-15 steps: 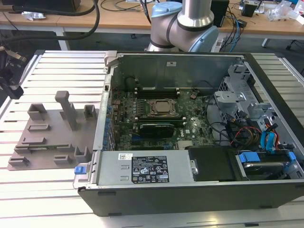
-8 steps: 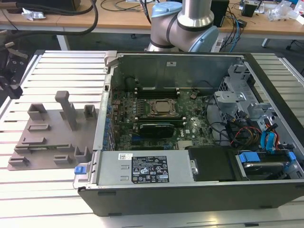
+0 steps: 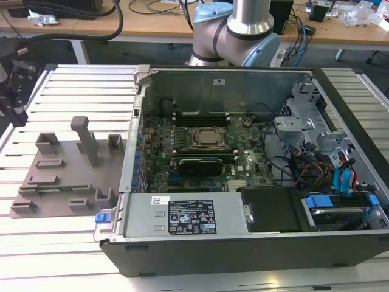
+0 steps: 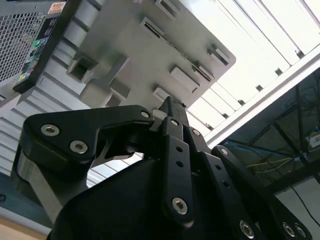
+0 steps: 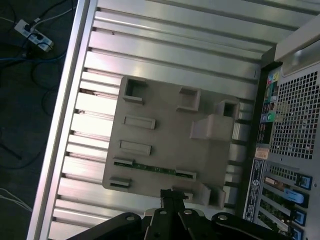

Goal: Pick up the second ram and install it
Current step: 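Pick up the second ram and move it above second insertion slot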

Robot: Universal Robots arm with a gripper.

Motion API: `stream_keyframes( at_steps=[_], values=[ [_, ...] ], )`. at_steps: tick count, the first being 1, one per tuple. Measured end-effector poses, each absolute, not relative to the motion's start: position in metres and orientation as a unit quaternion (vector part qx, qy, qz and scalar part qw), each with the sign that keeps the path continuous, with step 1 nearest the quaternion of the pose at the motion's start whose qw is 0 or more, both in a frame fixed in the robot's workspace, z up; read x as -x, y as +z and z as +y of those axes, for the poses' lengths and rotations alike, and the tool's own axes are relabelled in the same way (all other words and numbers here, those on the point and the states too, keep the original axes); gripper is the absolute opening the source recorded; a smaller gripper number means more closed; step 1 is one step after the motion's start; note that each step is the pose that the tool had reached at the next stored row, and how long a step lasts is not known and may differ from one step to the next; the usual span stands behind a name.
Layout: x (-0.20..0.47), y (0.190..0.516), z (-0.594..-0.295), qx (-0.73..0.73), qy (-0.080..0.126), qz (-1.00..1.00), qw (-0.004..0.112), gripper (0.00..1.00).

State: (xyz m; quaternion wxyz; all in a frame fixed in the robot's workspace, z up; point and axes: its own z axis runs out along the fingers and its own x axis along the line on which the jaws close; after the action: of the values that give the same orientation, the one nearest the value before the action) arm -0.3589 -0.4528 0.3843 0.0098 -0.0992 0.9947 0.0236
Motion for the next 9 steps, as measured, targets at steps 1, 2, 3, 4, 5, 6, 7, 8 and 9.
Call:
stream_keyframes(
  at_steps=[1, 2, 3, 4, 5, 6, 7, 8, 9],
  values=[
    [0.3589, 0.3843, -0.4528, 0.103, 0.024, 0.994, 0.010, 0.10],
    [0.3589, 0.3843, -0.4528, 0.109, 0.024, 0.994, 0.010, 0.10],
    [0.3589, 0.3843, -0.4528, 0.113, 0.024, 0.993, 0.009, 0.10],
    [0.3589, 0.3843, -0.4528, 0.117, 0.024, 0.993, 0.009, 0.10],
    [0.3589, 0.3843, -0.4528, 0.121, 0.024, 0.992, 0.009, 0.10],
    [0.3589, 0.3843, -0.4528, 0.125, 0.024, 0.992, 0.009, 0.10],
    [0.3589, 0.3843, -0.4528, 0.131, 0.024, 0.991, 0.009, 0.10],
    [0.3589, 0.3843, -0.4528, 0.140, 0.024, 0.990, 0.009, 0.10],
    [0.3589, 0.3843, -0.4528, 0.146, 0.024, 0.989, 0.009, 0.10]
  ],
)
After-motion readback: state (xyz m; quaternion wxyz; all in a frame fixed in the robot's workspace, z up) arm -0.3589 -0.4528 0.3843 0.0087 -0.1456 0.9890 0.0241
